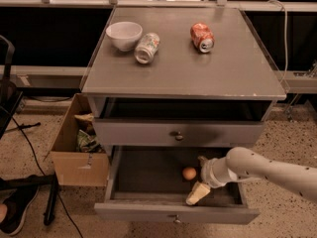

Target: Pick orange from middle drawer and place on counter

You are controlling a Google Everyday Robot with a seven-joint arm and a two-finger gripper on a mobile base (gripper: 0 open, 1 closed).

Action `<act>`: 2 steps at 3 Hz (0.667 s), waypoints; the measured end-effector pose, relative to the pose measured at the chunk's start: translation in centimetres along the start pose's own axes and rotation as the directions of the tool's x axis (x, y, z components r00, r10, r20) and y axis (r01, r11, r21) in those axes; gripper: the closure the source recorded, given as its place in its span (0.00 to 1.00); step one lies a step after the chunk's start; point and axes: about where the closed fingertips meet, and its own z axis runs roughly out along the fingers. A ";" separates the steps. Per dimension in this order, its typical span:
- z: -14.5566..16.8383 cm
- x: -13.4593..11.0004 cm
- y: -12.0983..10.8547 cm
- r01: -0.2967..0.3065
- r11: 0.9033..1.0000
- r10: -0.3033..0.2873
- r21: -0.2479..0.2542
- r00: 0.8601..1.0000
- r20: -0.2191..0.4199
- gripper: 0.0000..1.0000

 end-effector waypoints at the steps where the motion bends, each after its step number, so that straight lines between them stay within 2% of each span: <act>1: 1.0 0.3 -0.8 -0.012 1.000 0.011 0.017 1.000 0.029 0.06; 2: 1.9 0.5 -1.5 -0.023 0.999 0.022 0.028 0.998 0.051 0.21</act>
Offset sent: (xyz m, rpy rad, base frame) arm 0.0279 -0.0031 -0.0240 0.0640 -0.0466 -0.0528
